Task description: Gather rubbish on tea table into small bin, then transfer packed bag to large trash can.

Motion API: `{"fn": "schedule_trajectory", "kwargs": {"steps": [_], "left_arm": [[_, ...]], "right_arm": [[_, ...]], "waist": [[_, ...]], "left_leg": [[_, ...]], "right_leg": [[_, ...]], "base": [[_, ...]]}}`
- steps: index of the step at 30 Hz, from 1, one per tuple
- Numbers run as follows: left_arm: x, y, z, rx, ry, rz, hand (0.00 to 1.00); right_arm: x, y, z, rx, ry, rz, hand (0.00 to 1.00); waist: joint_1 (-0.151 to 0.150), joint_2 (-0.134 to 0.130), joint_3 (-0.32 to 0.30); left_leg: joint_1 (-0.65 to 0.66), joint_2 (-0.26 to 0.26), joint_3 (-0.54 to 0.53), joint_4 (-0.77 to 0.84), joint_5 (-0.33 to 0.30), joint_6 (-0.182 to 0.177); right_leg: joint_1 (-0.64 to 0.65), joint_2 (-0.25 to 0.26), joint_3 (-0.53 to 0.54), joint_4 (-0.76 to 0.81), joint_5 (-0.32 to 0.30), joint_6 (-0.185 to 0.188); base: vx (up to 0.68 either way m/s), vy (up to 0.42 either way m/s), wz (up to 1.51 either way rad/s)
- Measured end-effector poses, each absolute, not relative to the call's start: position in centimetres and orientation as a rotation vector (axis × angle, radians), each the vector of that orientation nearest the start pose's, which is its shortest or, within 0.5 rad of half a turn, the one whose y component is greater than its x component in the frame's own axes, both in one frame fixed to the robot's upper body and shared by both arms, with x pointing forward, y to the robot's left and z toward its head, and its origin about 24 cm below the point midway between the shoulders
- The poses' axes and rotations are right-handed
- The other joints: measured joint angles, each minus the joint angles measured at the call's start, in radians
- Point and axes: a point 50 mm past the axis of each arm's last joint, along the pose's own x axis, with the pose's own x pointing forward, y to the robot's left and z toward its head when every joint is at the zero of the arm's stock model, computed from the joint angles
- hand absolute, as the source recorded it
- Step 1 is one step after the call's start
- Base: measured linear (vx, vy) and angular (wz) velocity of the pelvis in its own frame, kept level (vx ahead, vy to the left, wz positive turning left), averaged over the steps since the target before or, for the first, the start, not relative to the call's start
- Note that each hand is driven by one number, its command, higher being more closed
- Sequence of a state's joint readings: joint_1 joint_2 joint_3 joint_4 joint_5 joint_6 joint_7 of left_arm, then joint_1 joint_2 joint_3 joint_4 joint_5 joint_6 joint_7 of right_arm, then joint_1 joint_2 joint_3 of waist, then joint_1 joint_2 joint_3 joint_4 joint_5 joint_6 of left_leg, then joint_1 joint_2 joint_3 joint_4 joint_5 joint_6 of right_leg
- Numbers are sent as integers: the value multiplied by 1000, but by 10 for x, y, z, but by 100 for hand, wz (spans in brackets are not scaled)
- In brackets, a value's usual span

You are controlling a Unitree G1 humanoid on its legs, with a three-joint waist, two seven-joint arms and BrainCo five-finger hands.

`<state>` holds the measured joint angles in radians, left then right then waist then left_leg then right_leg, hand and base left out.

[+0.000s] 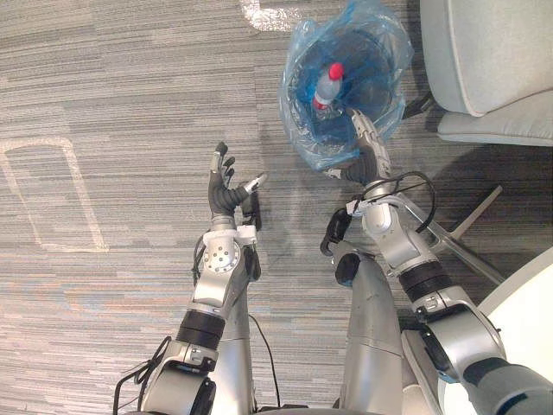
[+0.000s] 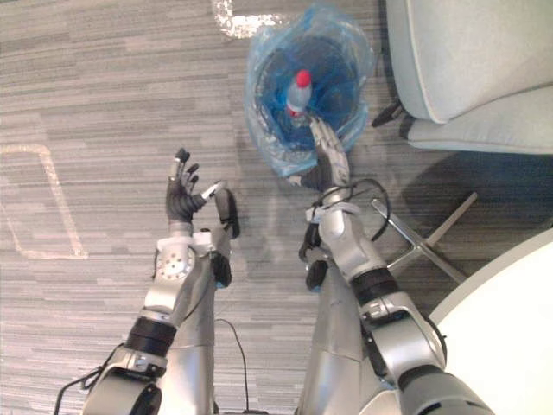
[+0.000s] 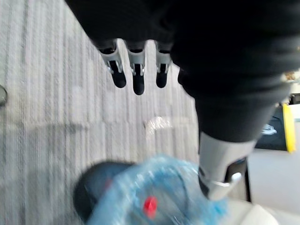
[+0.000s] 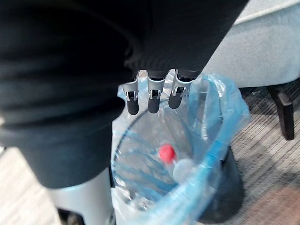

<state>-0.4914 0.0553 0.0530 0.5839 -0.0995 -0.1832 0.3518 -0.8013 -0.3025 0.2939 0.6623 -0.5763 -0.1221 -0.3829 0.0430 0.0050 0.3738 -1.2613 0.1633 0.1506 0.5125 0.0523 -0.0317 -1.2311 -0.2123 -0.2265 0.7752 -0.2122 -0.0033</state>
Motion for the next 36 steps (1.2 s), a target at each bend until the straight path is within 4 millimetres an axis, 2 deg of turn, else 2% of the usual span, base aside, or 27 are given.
{"fn": "schedule_trajectory", "kwargs": {"steps": [2,5,10,11,13,19,26,36], "left_arm": [[347,164,73,-41,-86,305,0],[359,159,95,-60,-151,287,0],[362,158,92,-84,-122,290,0],[362,158,90,-84,-117,290,0],[362,158,88,-99,-103,293,0],[362,158,89,-123,-117,293,0],[359,155,86,-137,-117,291,0],[348,157,63,-138,-52,305,0]], "right_arm": [[386,-116,153,-1000,-463,-62,0],[391,-107,146,-1056,-422,-32,0],[398,-110,140,-1141,-363,-23,0],[399,-112,140,-1147,-351,-29,100],[402,-116,140,-1184,-328,-51,100],[406,-114,154,-1202,-359,-73,100],[405,-114,149,-1197,-347,-72,100],[394,-101,153,-1046,-427,-62,100]], "waist": [[-2,-11,-1],[-1,-15,-3],[-2,-15,-3],[-2,-15,-3],[-2,-15,-3],[1,-15,-3],[7,-15,-3],[8,-16,-4]], "left_leg": [[-16,6,-2,0,3,-4],[-36,8,-4,1,7,-5],[-48,9,-6,0,8,-7],[-50,9,-8,-1,8,-8],[-61,7,-12,-2,9,-9],[-82,3,-19,3,17,-11],[-86,4,-22,17,17,-11],[-52,24,-22,33,18,-11]], "right_leg": [[-16,6,-1,2,2,-4],[-37,7,-3,6,5,-8],[-47,9,-6,6,5,-8],[-49,9,-7,6,5,-8],[-60,8,-10,10,5,-8],[-86,4,-8,32,3,-7],[-88,5,-2,42,-1,-7],[-50,24,-2,39,6,-17]], "base": [[-56,-33,-5],[-45,-24,-2],[-31,-22,0],[-31,-27,2],[-35,-30,4],[-41,-31,4],[-48,-29,0],[-41,-36,-6]]}}
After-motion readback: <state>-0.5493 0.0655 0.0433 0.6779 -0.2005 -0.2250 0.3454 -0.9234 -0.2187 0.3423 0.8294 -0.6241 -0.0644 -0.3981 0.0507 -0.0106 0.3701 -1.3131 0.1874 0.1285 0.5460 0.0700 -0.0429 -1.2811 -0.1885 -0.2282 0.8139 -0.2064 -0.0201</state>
